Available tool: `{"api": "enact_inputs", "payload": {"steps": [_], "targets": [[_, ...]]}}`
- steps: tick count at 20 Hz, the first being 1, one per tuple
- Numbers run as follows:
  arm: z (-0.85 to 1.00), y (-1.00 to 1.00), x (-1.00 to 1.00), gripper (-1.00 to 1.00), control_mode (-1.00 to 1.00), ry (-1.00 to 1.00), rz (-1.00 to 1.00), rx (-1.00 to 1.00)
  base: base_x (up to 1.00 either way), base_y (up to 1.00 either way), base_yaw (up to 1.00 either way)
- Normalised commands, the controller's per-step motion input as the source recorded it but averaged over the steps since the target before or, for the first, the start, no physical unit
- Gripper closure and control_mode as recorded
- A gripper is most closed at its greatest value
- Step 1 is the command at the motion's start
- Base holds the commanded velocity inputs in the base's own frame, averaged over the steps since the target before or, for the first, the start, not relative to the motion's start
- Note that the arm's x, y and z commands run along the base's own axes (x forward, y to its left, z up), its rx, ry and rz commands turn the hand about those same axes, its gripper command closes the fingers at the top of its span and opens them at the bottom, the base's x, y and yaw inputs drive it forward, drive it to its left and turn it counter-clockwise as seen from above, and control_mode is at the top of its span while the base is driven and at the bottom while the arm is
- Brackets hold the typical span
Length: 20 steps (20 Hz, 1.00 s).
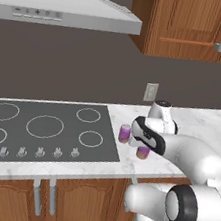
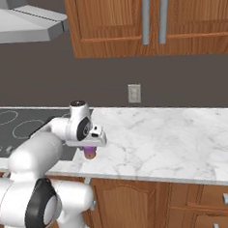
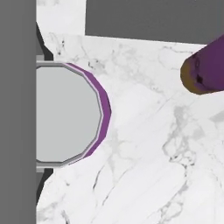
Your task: Four empty soda cans are scattered around the kitchen. Gather all the cans and cluster them next to the stove for recycling.
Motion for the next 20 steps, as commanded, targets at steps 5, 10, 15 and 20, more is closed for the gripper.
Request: {"api": "enact_inputs", "payload": {"steps": [5, 10, 15, 20], "targets": [[-0.01, 0.37, 0.24, 1.00, -1.00, 0.00, 0.06, 0.02, 0.00, 0.00, 0.00], [-0.03, 0.27, 0.22, 1.00, -1.00, 0.00, 0.03, 0.01, 0.00, 0.00, 0.00], [-0.06, 0.17, 0.23, 1.00, -1.00, 0.00, 0.01, 0.00, 0.00, 0.00, 0.00], [-0.21, 0.04, 0.16, 1.00, -1.00, -0.02, 0.00, 0.00, 0.00, 0.00, 0.00]]}}
